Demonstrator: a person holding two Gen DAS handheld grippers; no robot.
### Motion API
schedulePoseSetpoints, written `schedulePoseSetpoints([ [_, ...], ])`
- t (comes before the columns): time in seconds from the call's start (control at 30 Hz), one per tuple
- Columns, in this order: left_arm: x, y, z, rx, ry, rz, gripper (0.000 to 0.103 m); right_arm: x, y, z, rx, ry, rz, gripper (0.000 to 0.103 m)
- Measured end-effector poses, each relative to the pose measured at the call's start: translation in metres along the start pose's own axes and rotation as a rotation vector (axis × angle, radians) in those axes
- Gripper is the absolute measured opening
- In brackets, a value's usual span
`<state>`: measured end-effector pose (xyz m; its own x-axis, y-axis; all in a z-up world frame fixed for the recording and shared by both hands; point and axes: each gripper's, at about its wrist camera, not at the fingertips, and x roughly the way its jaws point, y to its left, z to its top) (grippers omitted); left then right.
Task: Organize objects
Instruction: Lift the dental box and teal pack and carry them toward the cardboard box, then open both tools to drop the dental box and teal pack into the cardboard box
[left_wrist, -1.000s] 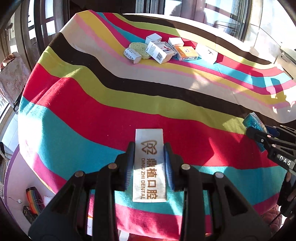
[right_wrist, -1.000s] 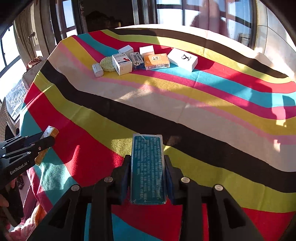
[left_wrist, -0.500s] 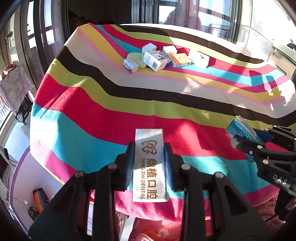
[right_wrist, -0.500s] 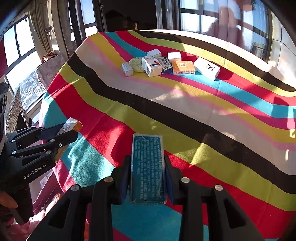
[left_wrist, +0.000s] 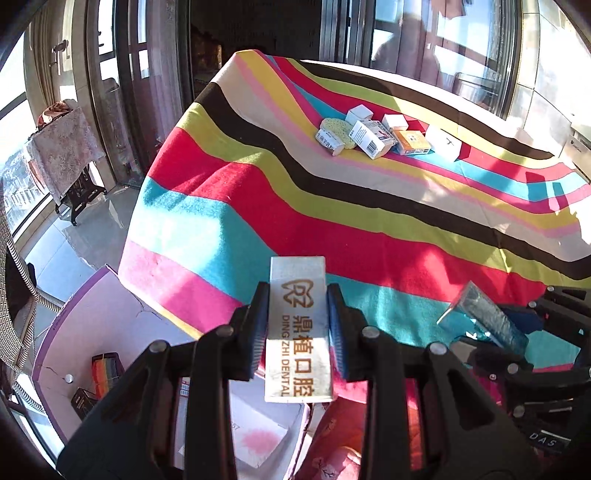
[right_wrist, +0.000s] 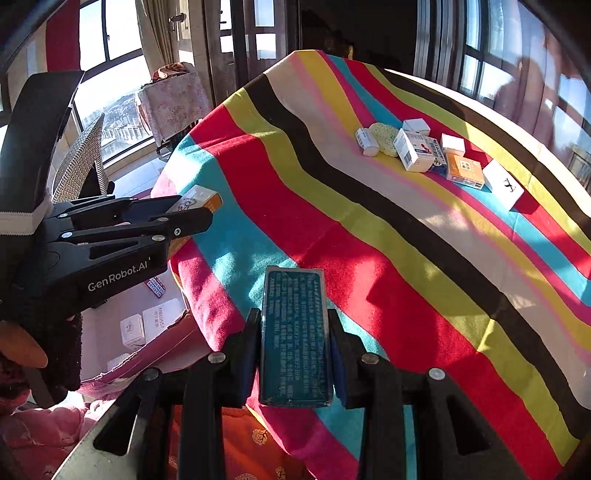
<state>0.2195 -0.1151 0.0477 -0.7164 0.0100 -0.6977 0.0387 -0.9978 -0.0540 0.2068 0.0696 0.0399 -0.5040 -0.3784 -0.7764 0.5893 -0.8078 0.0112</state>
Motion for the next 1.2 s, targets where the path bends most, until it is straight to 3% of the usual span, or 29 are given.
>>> schedulePoseSetpoints([
  [0.3,-0.002,0.05,-0.018,-0.077,0.021,0.121,0.035,0.023,0.068,0.028,-0.251,0.038,0.072,0.035],
  [0.6,-0.002,0.121,-0.054,-0.218,0.096,0.26,0.035,0.053,0.152,0.034,-0.475,0.085,0.191,0.035],
  [0.8,-0.015,0.173,-0.073,-0.328,0.097,0.382,0.035,0.061,0.174,0.034,-0.446,0.107,0.389,0.035],
  [0.9,-0.024,0.192,-0.079,-0.379,0.079,0.434,0.035,0.064,0.172,0.033,-0.416,0.109,0.432,0.036],
  [0.93,-0.026,0.198,-0.081,-0.396,0.076,0.446,0.037,0.065,0.169,0.032,-0.395,0.115,0.462,0.036],
  [1.0,-0.029,0.205,-0.083,-0.435,0.073,0.458,0.06,0.068,0.161,0.033,-0.339,0.132,0.49,0.043],
  [1.03,-0.029,0.207,-0.083,-0.453,0.068,0.455,0.08,0.069,0.158,0.035,-0.309,0.135,0.488,0.046],
  [1.07,-0.031,0.208,-0.083,-0.468,0.053,0.445,0.086,0.07,0.153,0.037,-0.284,0.131,0.49,0.049],
  [1.2,-0.027,0.192,-0.076,-0.447,0.039,0.404,0.087,0.062,0.132,0.041,-0.216,0.084,0.468,0.049],
])
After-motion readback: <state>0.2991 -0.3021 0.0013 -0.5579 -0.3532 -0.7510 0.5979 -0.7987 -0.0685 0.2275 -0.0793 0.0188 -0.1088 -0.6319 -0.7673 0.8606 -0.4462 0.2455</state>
